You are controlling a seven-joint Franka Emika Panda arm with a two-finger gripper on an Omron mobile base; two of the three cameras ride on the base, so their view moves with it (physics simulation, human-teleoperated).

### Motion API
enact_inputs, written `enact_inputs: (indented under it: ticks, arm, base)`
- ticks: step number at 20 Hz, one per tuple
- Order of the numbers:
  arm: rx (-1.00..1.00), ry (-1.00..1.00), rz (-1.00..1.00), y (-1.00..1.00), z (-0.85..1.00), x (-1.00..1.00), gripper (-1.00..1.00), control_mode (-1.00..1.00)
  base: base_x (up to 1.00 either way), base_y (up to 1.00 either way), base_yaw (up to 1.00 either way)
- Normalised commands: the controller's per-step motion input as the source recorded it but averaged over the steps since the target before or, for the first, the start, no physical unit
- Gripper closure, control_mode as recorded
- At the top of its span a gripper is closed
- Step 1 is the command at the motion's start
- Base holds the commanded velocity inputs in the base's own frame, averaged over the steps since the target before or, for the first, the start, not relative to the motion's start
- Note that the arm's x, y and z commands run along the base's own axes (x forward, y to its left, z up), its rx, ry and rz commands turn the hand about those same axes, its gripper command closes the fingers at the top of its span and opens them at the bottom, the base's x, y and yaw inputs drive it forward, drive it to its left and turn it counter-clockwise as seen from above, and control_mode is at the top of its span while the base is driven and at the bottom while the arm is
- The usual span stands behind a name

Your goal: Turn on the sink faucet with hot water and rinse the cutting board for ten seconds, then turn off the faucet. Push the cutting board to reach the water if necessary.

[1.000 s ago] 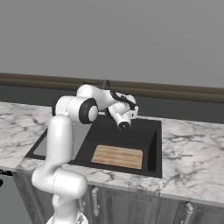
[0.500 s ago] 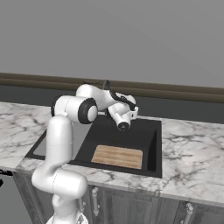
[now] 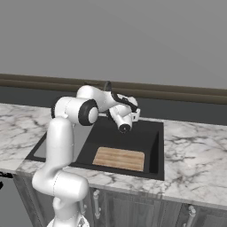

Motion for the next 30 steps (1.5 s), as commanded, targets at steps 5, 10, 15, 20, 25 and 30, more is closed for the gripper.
enact_inputs:
  ticks: [5,10,15,20,25,30]
  arm:
    - [0.0,0.0,0.0,-0.55,0.0,-0.19,-1.0,-1.0]
    - [0.01,0.0,0.01,-0.58,0.0,-0.3,-1.0,-1.0]
    - [0.0,0.0,0.0,-0.53,0.0,-0.4,-1.0,-1.0]
    - [0.0,0.0,0.0,-0.52,0.0,-0.39,-1.0,-1.0]
    - [0.0,0.0,0.0,-0.5,0.0,-0.33,-1.0,-1.0]
    - [0.0,0.0,0.0,-0.47,0.0,-0.28,-1.0,-1.0]
  base:
    - [0.0,0.0,0.0]
    - [0.0,0.0,0.0]
    - [0.0,0.0,0.0]
    - [0.0,0.0,0.0]
    - [0.0,0.0,0.0]
    - [0.0,0.0,0.0]
